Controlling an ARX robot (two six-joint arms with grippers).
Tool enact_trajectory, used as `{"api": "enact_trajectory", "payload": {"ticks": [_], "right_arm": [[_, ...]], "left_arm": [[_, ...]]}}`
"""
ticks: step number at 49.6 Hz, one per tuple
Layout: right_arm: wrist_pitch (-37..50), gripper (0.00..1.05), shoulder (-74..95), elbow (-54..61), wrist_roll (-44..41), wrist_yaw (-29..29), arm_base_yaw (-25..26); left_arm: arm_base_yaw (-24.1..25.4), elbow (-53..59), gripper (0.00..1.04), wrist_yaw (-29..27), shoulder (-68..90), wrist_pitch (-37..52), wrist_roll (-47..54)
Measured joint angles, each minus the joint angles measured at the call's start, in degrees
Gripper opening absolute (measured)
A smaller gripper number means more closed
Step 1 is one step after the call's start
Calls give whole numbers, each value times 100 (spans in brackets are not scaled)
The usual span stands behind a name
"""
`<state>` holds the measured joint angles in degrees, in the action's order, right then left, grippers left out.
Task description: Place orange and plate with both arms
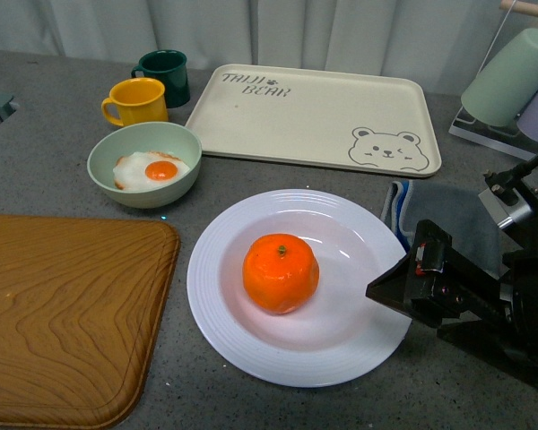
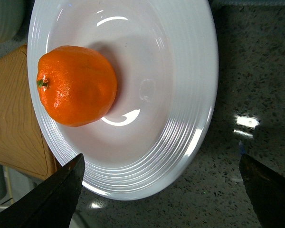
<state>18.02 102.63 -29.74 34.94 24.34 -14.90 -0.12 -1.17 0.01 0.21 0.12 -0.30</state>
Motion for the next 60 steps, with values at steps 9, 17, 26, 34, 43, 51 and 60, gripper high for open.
{"api": "enact_trajectory", "payload": {"ticks": [9, 17, 26, 34, 43, 51, 60], "right_arm": [[466, 95, 439, -98, 284, 413, 105], [951, 95, 879, -348, 739, 599, 166], [1058, 95, 1300, -557, 1019, 616, 146], [1147, 95, 1545, -748, 1266, 597, 125], [575, 71, 1690, -1078, 1408, 398, 151], [149, 50, 1740, -1248, 1414, 297, 195], [-162, 15, 1764, -1419, 1189, 258, 249]], "left_arm": [[0, 0, 98, 0, 0, 0, 0], [0, 0, 98, 0, 0, 0, 0], [0, 0, 98, 0, 0, 0, 0], [0, 0, 98, 0, 0, 0, 0], [0, 0, 98, 0, 0, 0, 0], [0, 0, 98, 0, 0, 0, 0], [0, 0, 98, 0, 0, 0, 0]]}}
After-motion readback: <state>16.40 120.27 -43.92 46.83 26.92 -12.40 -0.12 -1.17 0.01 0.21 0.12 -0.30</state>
